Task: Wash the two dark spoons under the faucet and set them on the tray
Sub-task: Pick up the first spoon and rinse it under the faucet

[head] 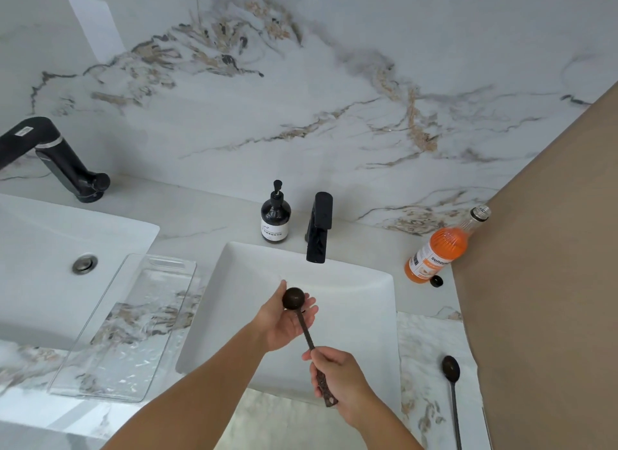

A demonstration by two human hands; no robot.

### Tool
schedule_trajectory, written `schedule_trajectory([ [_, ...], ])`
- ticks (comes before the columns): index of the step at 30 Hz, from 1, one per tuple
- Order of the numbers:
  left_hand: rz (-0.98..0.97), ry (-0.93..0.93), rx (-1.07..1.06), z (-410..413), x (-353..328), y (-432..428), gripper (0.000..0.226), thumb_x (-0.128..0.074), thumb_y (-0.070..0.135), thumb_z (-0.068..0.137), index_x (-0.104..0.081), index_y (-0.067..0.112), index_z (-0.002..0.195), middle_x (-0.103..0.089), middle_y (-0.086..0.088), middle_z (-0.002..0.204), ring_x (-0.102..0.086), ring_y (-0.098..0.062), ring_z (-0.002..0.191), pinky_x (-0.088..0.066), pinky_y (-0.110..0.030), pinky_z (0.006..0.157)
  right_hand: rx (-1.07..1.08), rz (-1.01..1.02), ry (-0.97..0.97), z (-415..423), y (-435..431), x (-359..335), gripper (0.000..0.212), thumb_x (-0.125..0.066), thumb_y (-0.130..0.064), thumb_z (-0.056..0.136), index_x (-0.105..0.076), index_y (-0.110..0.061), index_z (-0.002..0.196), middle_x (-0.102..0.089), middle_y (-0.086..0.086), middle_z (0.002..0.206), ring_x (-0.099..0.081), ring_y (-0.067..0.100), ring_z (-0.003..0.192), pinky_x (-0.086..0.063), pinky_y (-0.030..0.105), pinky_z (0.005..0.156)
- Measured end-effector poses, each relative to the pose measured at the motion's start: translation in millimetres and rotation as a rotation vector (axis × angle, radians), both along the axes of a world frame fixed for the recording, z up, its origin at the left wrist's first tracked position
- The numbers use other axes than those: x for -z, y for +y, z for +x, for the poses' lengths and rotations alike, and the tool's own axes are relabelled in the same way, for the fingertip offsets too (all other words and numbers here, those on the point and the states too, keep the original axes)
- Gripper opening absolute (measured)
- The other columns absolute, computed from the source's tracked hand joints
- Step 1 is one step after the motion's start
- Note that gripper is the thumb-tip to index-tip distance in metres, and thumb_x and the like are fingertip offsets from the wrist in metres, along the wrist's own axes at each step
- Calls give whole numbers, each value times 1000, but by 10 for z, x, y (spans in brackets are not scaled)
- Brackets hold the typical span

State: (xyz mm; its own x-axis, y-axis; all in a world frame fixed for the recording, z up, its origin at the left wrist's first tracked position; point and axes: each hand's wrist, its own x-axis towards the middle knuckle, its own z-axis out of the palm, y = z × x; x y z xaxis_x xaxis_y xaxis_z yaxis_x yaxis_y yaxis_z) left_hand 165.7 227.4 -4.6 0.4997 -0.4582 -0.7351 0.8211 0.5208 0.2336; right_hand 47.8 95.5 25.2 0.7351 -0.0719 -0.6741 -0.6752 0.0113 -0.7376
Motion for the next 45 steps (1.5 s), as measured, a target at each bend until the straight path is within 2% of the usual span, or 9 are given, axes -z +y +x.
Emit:
schedule_trajectory([
  [8,-13,-1,-47,14,-156,-44,52,-47,49,98,-64,1,104,-74,-18,92,-71,-33,79,-54,-40,87,-261,-743,-331,-60,-156,-13,20,-55,-20,97,-74,-21,100,-55,-3,70,-50,12,66,-39,20,64],
  [14,125,5,32,-8,-157,45,60,-39,58,97,-62,6,117,-67,-19,118,-63,-39,110,-44,-46,105,-290,-990,-433,-48,-198,-53,23,-54,-20,97,-68,-17,116,-51,-4,87,-54,11,86,-40,10,73],
  [18,442,63,130,-49,-67,159,52,-46,49,98,-55,8,127,-57,-15,122,-54,-36,116,-42,-42,100,-297,-909,-151,15,-216,-34,23,-52,-20,98,-69,-13,112,-59,1,95,-61,14,85,-44,18,74],
  [21,262,116,-12,-88,-27,202,47,-43,45,99,-57,4,117,-64,-18,113,-63,-37,102,-50,-42,88,-225,-975,-319,51,-130,-13,25,-53,-21,98,-69,-15,116,-54,-1,83,-55,12,72,-42,18,68],
  [25,233,122,-9,-171,-8,138,46,-38,41,102,-58,0,109,-68,-20,110,-67,-36,95,-53,-39,77,-203,-857,-93,21,-12,71,21,-54,-14,96,-73,-7,97,-70,5,92,-65,17,80,-48,21,70],
  [29,195,71,60,-233,-17,141,36,-51,32,98,-61,-2,107,-70,-17,112,-69,-36,102,-52,-41,87,-156,-770,-131,105,78,74,25,-62,-18,93,-66,-12,69,-51,-4,55,-40,11,51,-36,21,56],
  [32,184,-55,187,-304,-62,193,28,-62,20,93,-69,2,112,-73,-10,107,-71,-28,95,-56,-35,82,-93,-624,-111,210,160,54,18,-66,-20,89,-72,-23,71,-47,-9,47,-39,10,46,-35,11,48],
  [38,335,-214,151,-216,-228,527,20,-67,2,89,-71,1,109,-70,-9,93,-61,-19,70,-56,-27,67,-83,-353,-33,400,496,-37,28,-65,-25,89,-73,-4,72,-60,0,56,-50,15,48,-49,29,56],
  [45,758,-513,192,-11,-781,1418,7,-68,-4,85,-70,-2,92,-63,-11,70,-57,-13,51,-54,-21,53,-314,-145,-75,770,1288,-339,23,-73,-21,83,-73,2,78,-63,7,59,-54,16,46,-54,30,53],
])
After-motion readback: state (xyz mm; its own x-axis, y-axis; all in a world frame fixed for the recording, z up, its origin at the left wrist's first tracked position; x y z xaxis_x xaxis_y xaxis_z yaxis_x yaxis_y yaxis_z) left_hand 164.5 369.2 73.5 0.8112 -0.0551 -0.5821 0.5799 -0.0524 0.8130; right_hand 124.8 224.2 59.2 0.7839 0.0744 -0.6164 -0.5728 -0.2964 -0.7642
